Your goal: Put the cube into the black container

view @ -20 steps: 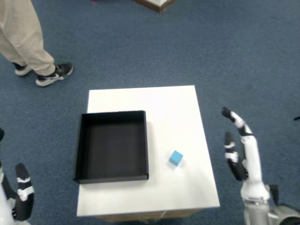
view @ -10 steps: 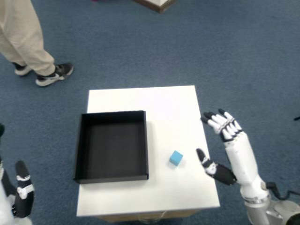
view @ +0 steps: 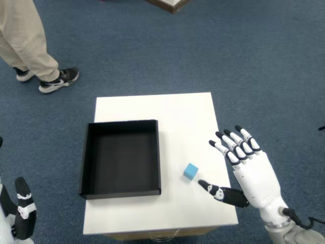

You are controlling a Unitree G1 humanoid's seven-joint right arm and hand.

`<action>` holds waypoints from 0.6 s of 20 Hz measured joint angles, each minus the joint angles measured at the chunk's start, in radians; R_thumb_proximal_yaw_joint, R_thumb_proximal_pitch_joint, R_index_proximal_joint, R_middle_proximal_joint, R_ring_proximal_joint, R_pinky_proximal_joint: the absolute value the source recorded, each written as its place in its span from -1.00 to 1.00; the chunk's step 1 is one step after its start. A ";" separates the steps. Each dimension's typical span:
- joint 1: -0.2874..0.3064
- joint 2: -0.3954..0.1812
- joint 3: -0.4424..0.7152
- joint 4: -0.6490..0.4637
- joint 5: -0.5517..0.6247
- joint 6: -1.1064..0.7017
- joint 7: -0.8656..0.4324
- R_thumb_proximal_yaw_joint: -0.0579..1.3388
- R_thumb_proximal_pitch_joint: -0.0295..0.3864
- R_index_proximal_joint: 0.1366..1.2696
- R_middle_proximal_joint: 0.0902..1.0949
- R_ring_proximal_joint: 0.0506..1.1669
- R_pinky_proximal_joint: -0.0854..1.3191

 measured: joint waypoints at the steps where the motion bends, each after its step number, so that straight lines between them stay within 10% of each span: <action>1: 0.000 0.001 0.000 -0.003 0.000 0.015 0.011 -0.63 -0.94 -0.53 -0.71 -0.60 -0.64; 12: -0.004 0.072 0.005 0.044 -0.004 0.033 0.046 -0.65 -0.95 -0.41 -0.69 -0.63 -0.73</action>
